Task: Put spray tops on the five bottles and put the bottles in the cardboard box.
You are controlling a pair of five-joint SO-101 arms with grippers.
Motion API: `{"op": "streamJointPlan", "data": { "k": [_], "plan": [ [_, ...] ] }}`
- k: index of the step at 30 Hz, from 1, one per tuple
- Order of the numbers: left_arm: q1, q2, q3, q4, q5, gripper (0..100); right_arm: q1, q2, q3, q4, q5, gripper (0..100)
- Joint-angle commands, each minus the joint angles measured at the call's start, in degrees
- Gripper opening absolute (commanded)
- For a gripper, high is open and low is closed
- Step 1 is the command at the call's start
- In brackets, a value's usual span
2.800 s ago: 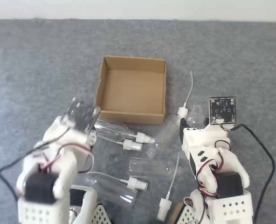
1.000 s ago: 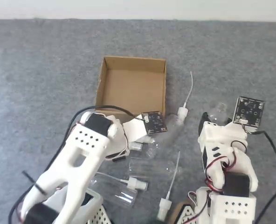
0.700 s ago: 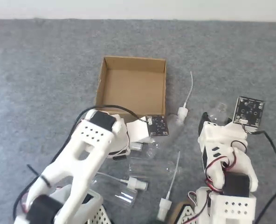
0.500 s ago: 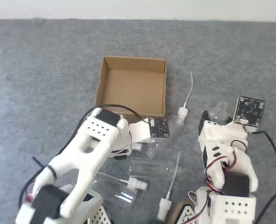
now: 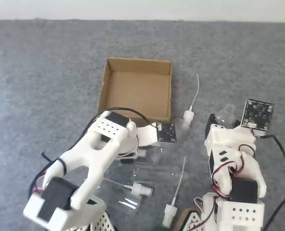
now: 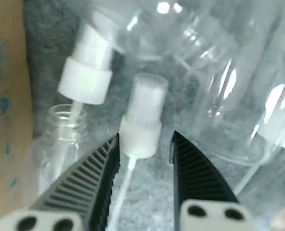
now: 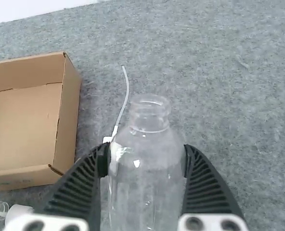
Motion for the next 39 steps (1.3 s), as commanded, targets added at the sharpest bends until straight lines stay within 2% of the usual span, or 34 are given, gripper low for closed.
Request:
{"op": "streamJointPlan", "data": {
  "k": [1, 9, 15, 18, 22, 28, 39],
  "plan": [
    [0.26, 1.76, -3.65, -2.11, -0.35, 16, 0.66, -0.66, -0.53, -1.36, -0.44, 6.9],
    [0.26, 2.46, -3.65, -2.81, -0.09, 16, 0.66, -0.57, -0.53, -1.36, -0.35, 6.9],
    [0.26, 2.46, -3.47, -2.55, 4.31, 16, 0.66, -0.4, -0.53, -1.36, -0.35, 6.9],
    [0.26, 2.46, -3.21, -2.37, 4.31, 11, 0.66, -0.31, -0.53, -1.36, -0.35, 6.9],
    [0.26, 2.55, -4.0, 0.44, 4.4, 5, 0.66, -0.75, 0.26, -1.98, -0.35, 6.9],
    [0.09, 2.46, -4.35, 2.9, 6.86, 3, 0.66, -0.75, 3.43, -6.46, -0.35, 6.9],
    [0.0, 2.37, -12.79, 17.05, 13.63, 1, 0.66, -0.75, 3.43, -6.29, -0.35, 6.9]
  ]
}}
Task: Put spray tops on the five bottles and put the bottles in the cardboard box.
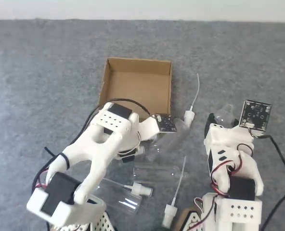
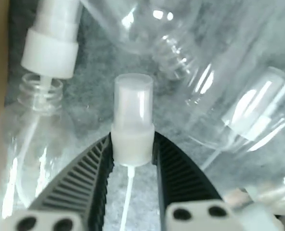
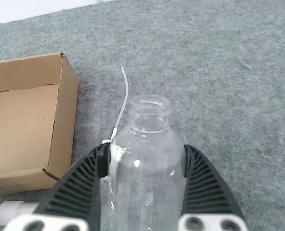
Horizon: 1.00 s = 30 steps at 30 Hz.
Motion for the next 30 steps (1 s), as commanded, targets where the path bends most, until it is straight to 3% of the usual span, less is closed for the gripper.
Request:
{"op": "streamJointPlan", "data": {
  "k": [1, 6, 18, 30],
  "plan": [
    [-0.18, -0.44, -5.23, 4.48, 3.69, 1, 0.66, -0.75, -0.79, -1.45, -0.35, 6.9],
    [0.09, -4.4, -6.64, 5.01, 10.81, 1, 0.66, -0.75, -0.79, -1.45, -0.35, 6.9],
    [0.09, -32.62, -7.08, 7.65, 21.89, 2, 0.57, -0.75, -0.62, -1.54, -0.44, 6.9],
    [0.18, -40.44, -14.11, 7.38, 31.47, 1, -1.71, -0.75, -0.44, -1.45, -0.35, 6.9]
  ]
}}
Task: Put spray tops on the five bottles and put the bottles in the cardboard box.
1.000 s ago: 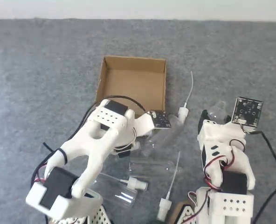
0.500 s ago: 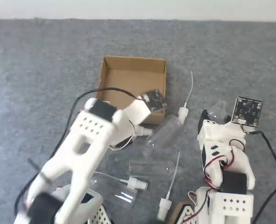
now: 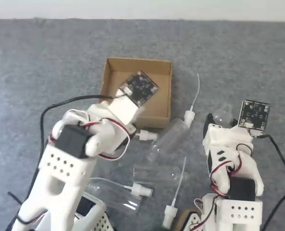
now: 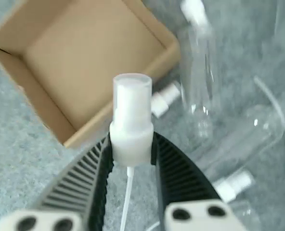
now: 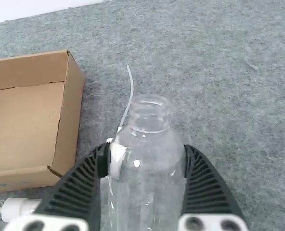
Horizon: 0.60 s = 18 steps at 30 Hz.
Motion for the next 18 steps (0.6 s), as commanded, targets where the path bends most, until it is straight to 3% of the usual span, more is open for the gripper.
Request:
{"op": "streamJointPlan", "data": {
  "k": [1, 18],
  "plan": [
    [0.09, -4.04, -5.67, 0.09, 3.08, 1, -0.48, -0.75, -0.44, -1.45, -0.35, 6.9],
    [-0.26, -12.57, -6.64, -11.96, 3.25, 1, -0.57, -0.75, -0.44, -1.36, -0.35, 6.9]
  ]
}}
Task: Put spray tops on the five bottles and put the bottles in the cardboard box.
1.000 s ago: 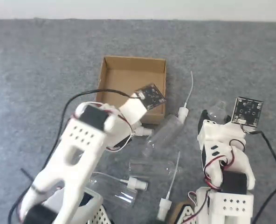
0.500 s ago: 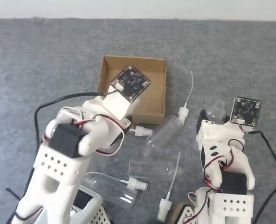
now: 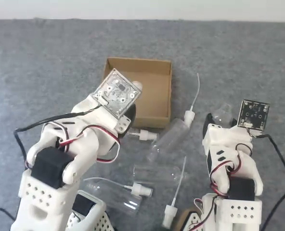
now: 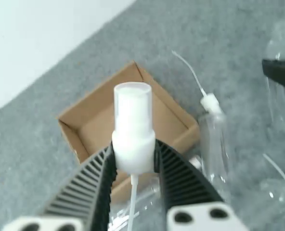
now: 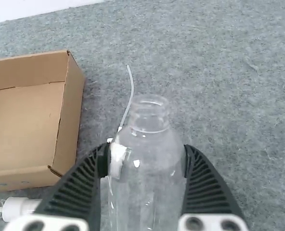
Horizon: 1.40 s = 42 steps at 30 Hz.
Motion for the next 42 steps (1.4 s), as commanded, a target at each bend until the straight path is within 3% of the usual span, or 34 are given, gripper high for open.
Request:
{"op": "streamJointPlan", "data": {
  "k": [1, 9, 16, 23, 32, 38, 42],
  "plan": [
    [-0.26, -1.76, -3.38, -6.07, 0.88, 1, -0.57, -0.75, -0.44, -1.36, -0.35, 6.9],
    [0.18, -1.93, -7.52, -11.25, 0.88, 1, -0.57, -0.75, -0.44, -1.36, -0.35, 6.9],
    [-0.18, -2.02, -7.52, -10.73, 6.33, 1, -3.74, -0.84, -0.44, -1.36, -0.35, 6.9],
    [-0.26, -2.11, -7.43, -10.37, 6.95, 1, -4.53, -0.84, -0.62, -1.36, -0.35, 6.9],
    [-0.26, -11.6, 1.01, -15.12, 11.25, 1, -4.79, -9.71, 1.49, -1.27, -0.35, 6.9],
    [0.09, -20.13, 9.01, -20.57, 11.34, 1, -12.26, -22.11, 8.09, -1.71, 2.81, 7.3],
    [-0.18, -22.68, 11.12, -20.92, 11.43, 1, -15.96, -21.49, 8.97, -1.89, 6.77, 7.3]
  ]
}}
